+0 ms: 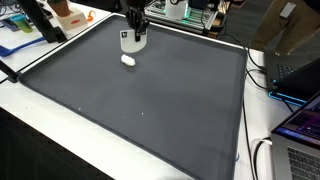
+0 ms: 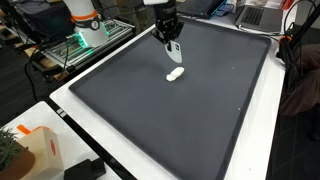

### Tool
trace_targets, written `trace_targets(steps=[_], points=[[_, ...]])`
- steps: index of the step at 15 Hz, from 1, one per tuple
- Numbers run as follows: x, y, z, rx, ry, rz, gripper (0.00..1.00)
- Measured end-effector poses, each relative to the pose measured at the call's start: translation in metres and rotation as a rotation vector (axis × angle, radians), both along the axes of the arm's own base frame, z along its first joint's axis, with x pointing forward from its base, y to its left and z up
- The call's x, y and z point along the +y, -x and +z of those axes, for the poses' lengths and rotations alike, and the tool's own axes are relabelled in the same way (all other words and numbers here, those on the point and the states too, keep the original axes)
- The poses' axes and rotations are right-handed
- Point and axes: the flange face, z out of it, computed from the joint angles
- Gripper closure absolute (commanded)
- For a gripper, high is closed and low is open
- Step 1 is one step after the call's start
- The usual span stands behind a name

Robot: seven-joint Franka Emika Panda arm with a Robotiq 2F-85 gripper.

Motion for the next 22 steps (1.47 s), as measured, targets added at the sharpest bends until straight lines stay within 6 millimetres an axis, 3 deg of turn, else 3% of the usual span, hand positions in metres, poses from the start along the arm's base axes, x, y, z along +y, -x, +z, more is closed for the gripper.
trace_targets(steps=[8, 22], points=[[-0.007, -0.012, -0.023, -0.004, 0.022, -0.029, 0.99], [0.003, -0.037, -0.035, 0.065, 0.108, -0.019, 0.99]])
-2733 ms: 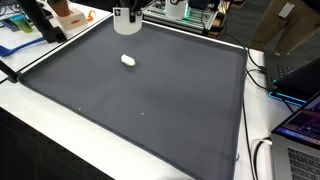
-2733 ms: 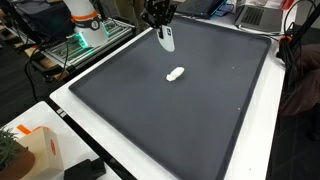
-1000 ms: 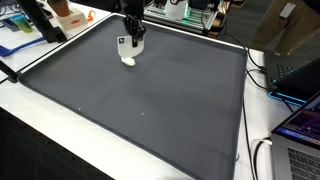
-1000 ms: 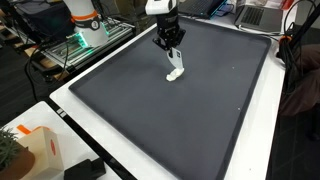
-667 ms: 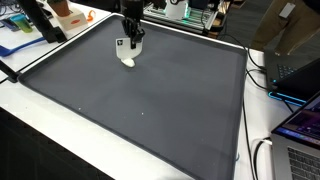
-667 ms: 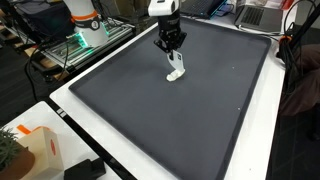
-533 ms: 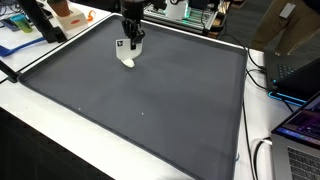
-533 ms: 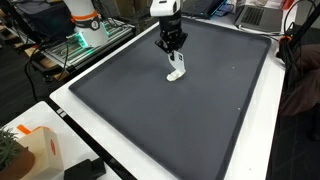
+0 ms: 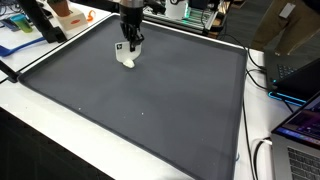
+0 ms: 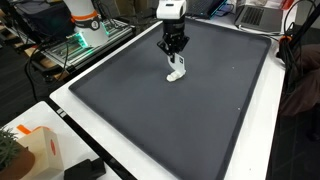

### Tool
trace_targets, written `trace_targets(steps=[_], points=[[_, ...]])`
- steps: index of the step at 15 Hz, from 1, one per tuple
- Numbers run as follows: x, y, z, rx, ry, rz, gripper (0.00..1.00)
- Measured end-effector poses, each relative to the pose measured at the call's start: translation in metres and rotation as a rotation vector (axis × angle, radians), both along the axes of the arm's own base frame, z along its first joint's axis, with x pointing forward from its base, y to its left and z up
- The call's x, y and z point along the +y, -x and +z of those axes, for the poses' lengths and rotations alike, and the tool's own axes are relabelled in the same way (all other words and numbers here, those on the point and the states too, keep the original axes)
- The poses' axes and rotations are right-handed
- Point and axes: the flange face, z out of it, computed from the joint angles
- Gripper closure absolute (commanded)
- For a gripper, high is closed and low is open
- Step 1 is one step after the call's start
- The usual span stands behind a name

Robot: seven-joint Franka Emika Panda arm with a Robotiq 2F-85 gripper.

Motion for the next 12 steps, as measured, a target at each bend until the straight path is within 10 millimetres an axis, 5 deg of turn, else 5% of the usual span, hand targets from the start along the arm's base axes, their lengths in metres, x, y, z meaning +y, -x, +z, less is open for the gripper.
trace_targets(steps=[12], points=[[0.003, -0.029, -0.012, 0.157, 0.058, -0.021, 0.99]])
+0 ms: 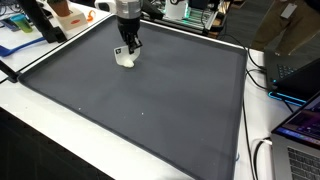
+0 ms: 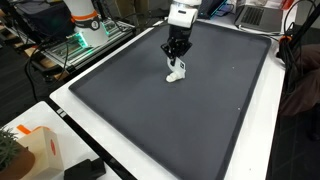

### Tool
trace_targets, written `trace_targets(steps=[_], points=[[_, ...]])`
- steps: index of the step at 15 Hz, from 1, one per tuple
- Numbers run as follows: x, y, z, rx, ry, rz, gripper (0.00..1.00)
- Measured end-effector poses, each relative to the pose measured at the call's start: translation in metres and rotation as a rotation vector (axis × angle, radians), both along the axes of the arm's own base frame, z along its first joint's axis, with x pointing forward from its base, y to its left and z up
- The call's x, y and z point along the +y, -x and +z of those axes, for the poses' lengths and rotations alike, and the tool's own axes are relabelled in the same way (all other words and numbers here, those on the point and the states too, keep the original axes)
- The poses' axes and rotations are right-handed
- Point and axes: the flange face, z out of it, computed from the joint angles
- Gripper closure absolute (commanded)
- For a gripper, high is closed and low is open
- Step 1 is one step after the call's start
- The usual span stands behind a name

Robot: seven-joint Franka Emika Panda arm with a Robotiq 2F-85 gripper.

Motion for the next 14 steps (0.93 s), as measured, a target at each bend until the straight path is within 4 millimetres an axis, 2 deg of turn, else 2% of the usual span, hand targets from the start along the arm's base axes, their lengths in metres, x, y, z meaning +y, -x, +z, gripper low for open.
trace_targets(steps=[8, 14], points=[[0.000, -0.021, -0.002, 0.118, 0.001, -0.032, 0.99], [-0.008, -0.021, -0.003, 0.213, -0.070, 0.009, 0.99]])
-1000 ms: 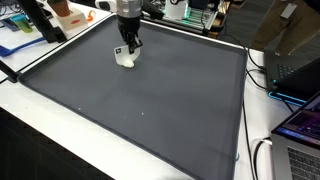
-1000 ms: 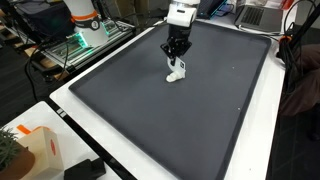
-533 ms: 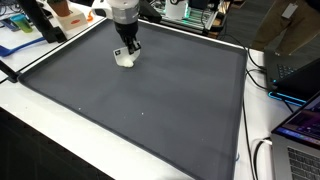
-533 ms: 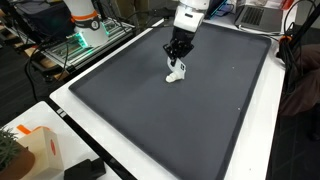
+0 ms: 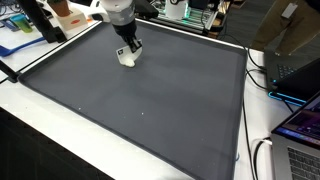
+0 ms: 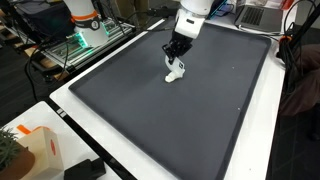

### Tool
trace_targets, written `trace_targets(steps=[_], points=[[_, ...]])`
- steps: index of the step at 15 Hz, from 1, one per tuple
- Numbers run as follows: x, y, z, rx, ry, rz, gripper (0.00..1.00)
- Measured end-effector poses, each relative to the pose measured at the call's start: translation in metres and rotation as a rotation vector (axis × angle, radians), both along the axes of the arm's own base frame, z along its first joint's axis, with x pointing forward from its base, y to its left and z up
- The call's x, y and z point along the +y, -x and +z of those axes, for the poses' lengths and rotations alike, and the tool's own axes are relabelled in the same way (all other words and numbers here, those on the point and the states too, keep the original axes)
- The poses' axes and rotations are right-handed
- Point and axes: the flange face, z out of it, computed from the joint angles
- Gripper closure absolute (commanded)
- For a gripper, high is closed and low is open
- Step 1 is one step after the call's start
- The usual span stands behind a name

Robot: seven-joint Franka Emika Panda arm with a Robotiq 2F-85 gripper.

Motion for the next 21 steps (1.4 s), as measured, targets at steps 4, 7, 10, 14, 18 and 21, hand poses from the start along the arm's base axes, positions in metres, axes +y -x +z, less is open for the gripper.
trace_targets(steps=[4, 7, 10, 14, 18, 21], points=[[-0.007, 0.009, -0.003, 0.086, -0.074, 0.052, 0.99], [-0.011, 0.022, -0.007, 0.184, -0.118, 0.093, 0.99], [-0.011, 0.043, -0.012, 0.339, -0.157, 0.131, 0.99], [-0.012, 0.050, -0.012, 0.388, -0.190, 0.132, 0.99], [-0.007, 0.045, 0.009, 0.341, -0.229, 0.129, 0.99], [-0.004, 0.043, 0.033, 0.298, -0.233, 0.139, 0.99]])
